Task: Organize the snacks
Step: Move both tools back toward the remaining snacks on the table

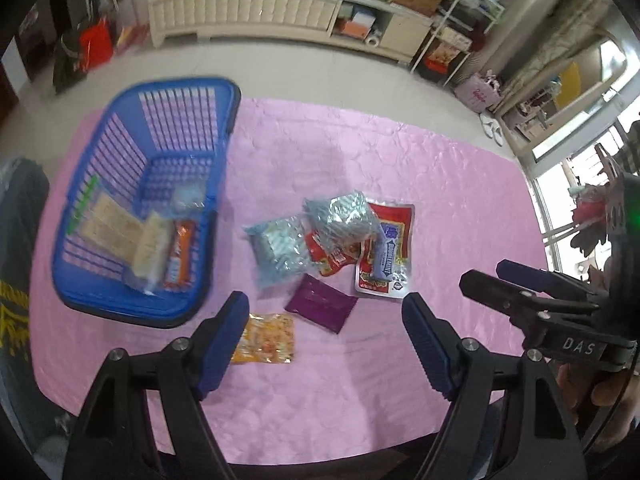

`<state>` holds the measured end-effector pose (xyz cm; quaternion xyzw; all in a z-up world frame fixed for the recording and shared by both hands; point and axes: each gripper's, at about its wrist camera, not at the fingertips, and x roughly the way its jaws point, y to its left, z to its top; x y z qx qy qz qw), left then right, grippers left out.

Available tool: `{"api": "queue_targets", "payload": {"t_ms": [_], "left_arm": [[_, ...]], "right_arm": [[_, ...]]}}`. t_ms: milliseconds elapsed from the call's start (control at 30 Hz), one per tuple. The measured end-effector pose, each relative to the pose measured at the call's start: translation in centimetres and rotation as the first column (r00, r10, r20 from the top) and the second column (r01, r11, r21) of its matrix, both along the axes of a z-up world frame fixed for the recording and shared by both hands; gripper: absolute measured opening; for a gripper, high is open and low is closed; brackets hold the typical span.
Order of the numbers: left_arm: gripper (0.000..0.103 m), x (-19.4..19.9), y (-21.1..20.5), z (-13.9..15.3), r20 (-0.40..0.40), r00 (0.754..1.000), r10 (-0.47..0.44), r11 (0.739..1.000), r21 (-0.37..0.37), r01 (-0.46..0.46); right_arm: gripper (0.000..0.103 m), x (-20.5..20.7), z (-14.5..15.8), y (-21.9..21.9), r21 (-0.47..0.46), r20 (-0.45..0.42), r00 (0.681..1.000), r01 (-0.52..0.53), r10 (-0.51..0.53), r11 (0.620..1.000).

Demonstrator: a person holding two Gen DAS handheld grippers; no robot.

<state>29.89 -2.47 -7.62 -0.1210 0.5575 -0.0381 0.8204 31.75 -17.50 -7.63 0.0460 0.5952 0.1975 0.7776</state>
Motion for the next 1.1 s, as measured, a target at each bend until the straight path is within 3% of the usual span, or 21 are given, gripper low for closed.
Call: {"api": "queue_targets", "payload": {"t_ms": [100, 267, 333, 400, 433, 833, 933, 1100], "left_arm": [[0.077, 1.0, -0.7, -0.9, -0.020, 1.000, 0.002, 1.000, 0.001, -0.002], [0.077, 2.8, -1.6, -2.8, -0.039, 0.999, -0.014, 0.998, 0.062, 0.017], [0.072, 3.3, -1.9, -3.8, -0.052, 0.998, -0.021, 0.998, 0.060, 0.024], [0.056, 3.8, -2.1, -4.9, -0.069, 0.997, -0.028, 0.999, 0.017, 0.029], [0.054, 4.0, -2.2, -5.4, -0.078, 0.996, -0.030, 1.000, 0.002, 0.030], [0.054, 6.6, -1.4, -11.1, -0.127, 0.991, 0.044, 0.996, 0.085, -0.033], [0.054, 7.1, -0.7, -11.3, -0.119, 0.991, 0.067, 0.996, 0.070, -0.059], [0.053, 8.0, -0.7, -11.7, -0.102, 0.991, 0.082, 0.988, 0.141, -0.067]], "right_arm": [[0.084, 1.2, -0.8, -0.3, -0.028, 0.005, 1.000, -0.011, 0.011, 1.000], [0.084, 2.7, -2.2, -0.1, -0.063, 0.032, 0.998, -0.059, 0.061, 0.996], [0.077, 3.2, -2.9, 0.2, -0.071, 0.042, 0.995, -0.083, 0.086, 0.994], [0.074, 3.6, -3.8, 0.8, -0.114, 0.051, 0.992, -0.111, 0.117, 0.987], [0.074, 3.6, -4.2, 1.1, -0.133, 0.052, 0.990, -0.122, 0.130, 0.984], [0.073, 6.4, -8.3, 1.8, -0.072, 0.015, 0.993, -0.119, 0.120, 0.990], [0.073, 7.1, -9.0, 2.5, -0.075, 0.012, 0.992, -0.120, 0.122, 0.990], [0.070, 8.1, -10.3, 4.0, -0.072, -0.012, 0.989, -0.146, 0.146, 0.987]]}}
